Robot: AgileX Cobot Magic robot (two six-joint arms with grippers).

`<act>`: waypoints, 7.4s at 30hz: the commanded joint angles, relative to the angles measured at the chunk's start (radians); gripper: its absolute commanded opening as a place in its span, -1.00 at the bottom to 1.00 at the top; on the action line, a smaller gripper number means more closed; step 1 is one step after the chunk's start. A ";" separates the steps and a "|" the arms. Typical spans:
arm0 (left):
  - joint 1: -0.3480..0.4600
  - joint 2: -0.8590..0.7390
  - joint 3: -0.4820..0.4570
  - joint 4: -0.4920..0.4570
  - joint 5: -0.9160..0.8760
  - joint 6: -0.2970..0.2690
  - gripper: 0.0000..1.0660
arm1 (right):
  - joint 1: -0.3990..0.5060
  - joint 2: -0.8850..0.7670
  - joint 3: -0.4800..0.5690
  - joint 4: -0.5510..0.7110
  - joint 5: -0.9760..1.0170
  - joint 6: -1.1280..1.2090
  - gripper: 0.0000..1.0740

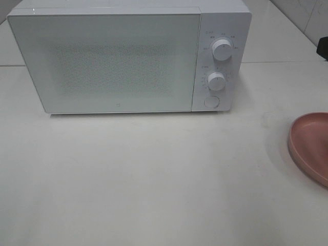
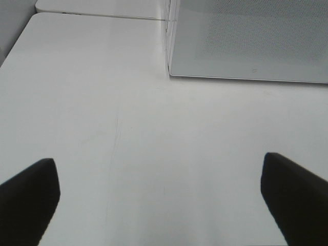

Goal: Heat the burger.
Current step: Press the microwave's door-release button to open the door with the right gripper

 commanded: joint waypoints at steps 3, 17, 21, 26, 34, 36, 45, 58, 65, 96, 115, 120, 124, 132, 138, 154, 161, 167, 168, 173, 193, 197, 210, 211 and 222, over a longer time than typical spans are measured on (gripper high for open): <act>0.001 -0.004 0.000 -0.006 0.002 -0.008 0.88 | 0.000 0.066 0.061 -0.001 -0.206 -0.006 0.42; 0.001 -0.004 0.000 -0.006 0.002 -0.007 0.88 | 0.066 0.266 0.224 0.210 -0.610 -0.194 0.42; 0.001 -0.004 0.000 -0.006 0.002 -0.008 0.88 | 0.136 0.313 0.235 0.294 -0.670 -0.244 0.42; 0.001 -0.004 0.000 -0.006 0.002 -0.008 0.88 | 0.284 0.407 0.236 0.468 -0.808 -0.338 0.42; 0.001 -0.004 0.000 -0.006 0.002 -0.008 0.88 | 0.513 0.544 0.234 0.679 -1.005 -0.380 0.42; 0.001 -0.004 0.000 -0.006 0.002 -0.008 0.88 | 0.583 0.597 0.230 0.740 -1.064 -0.380 0.42; 0.001 -0.004 0.000 -0.006 0.002 -0.008 0.88 | 0.702 0.695 0.168 0.851 -1.105 -0.380 0.42; 0.001 -0.004 0.000 -0.006 0.002 -0.008 0.88 | 0.748 0.775 0.106 0.895 -1.097 -0.312 0.39; 0.001 -0.004 0.000 -0.006 0.002 -0.008 0.88 | 0.748 0.775 0.106 0.895 -1.094 -0.090 0.28; 0.001 -0.004 0.000 -0.006 0.002 -0.008 0.88 | 0.741 0.816 0.105 0.902 -1.031 1.090 -1.00; 0.001 -0.004 0.000 -0.006 0.002 -0.008 0.88 | 0.710 0.998 -0.092 0.889 -0.969 1.193 -1.00; 0.001 -0.004 0.000 -0.006 0.002 -0.008 0.88 | 0.660 1.040 -0.143 0.846 -0.928 1.199 -1.00; 0.001 -0.004 0.000 -0.006 0.002 -0.008 0.88 | 0.636 1.064 -0.163 0.814 -0.913 1.215 -1.00; 0.001 -0.004 0.000 -0.006 0.002 -0.008 0.88 | 0.569 1.095 -0.197 0.719 -0.905 1.261 -1.00; 0.001 -0.004 0.000 -0.006 0.002 -0.008 0.88 | 0.516 1.107 -0.202 0.606 -0.892 1.326 -1.00; 0.001 -0.004 0.000 -0.006 0.002 -0.006 0.88 | 0.485 1.178 -0.242 0.523 -0.916 1.393 -1.00; 0.001 -0.004 0.000 -0.005 0.002 -0.008 0.88 | 0.473 1.208 -0.278 0.516 -0.915 1.390 -1.00; 0.001 -0.004 0.000 -0.005 0.002 -0.008 0.88 | 0.462 1.224 -0.282 0.519 -0.915 1.385 -1.00; 0.001 -0.004 0.000 -0.005 0.002 -0.008 0.88 | 0.454 1.232 -0.289 0.516 -0.914 1.385 -1.00; 0.001 -0.005 0.000 -0.005 0.002 -0.007 0.88 | 0.445 1.235 -0.313 0.515 -0.914 1.378 -1.00; 0.001 -0.005 0.000 -0.005 0.002 -0.007 0.88 | 0.442 1.243 -0.324 0.517 -0.893 1.371 -1.00; 0.001 -0.005 0.000 -0.005 0.002 -0.007 0.88 | 0.442 1.243 -0.324 0.517 -0.893 1.370 -1.00; 0.001 -0.005 0.000 -0.005 0.002 -0.007 0.88 | 0.464 1.248 -0.324 0.523 -0.889 1.370 -1.00; 0.001 -0.005 0.000 -0.005 0.002 -0.007 0.88 | 0.465 1.252 -0.324 0.526 -0.888 1.370 -1.00; 0.001 -0.005 0.000 -0.005 0.002 -0.007 0.88 | 0.465 1.254 -0.341 0.551 -0.896 1.347 -1.00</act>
